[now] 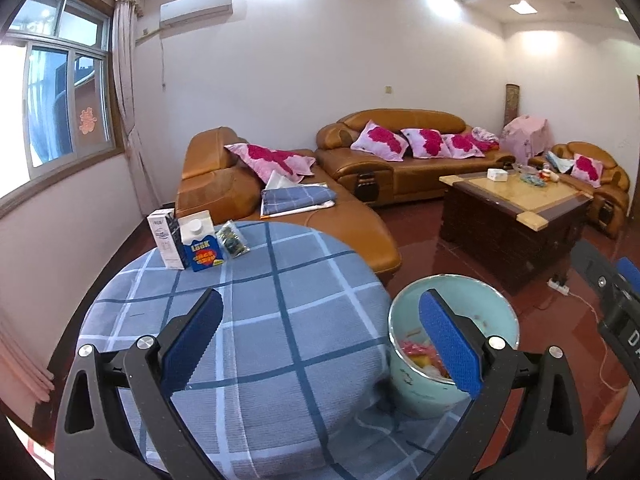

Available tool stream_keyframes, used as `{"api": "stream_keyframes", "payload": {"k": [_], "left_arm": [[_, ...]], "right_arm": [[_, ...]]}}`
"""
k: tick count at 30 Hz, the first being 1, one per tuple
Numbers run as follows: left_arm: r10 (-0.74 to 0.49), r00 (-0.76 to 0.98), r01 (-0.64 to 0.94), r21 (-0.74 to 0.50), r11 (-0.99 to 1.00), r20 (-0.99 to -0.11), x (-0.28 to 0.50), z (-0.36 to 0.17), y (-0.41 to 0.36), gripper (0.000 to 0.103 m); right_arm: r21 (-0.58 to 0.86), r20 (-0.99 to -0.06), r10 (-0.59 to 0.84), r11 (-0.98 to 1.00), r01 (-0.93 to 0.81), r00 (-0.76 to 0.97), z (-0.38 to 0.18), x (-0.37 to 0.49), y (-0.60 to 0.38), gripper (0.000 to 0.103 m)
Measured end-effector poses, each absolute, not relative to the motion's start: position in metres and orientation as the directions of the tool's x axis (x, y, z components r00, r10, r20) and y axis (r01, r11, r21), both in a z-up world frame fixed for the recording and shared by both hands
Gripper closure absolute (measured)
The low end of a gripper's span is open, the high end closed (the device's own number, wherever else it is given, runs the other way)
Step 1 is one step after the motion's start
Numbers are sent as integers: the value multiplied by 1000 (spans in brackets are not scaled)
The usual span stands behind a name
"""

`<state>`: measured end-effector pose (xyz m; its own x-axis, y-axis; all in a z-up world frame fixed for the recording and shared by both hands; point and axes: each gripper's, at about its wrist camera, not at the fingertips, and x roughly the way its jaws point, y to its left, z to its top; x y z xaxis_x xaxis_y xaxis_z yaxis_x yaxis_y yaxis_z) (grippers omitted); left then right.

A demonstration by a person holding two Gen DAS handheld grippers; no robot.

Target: Collect trash

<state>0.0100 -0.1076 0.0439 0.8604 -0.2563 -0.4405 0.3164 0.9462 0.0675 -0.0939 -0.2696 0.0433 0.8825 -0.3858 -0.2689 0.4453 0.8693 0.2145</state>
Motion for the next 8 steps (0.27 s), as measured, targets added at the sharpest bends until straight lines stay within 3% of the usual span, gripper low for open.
{"api": "stream_keyframes", "payload": {"k": [8], "left_arm": [[-166, 858, 231, 77, 970, -485, 41, 31, -78, 6]], "right_arm": [[193, -330, -345, 887, 420, 879, 28, -70, -262, 9]]}}
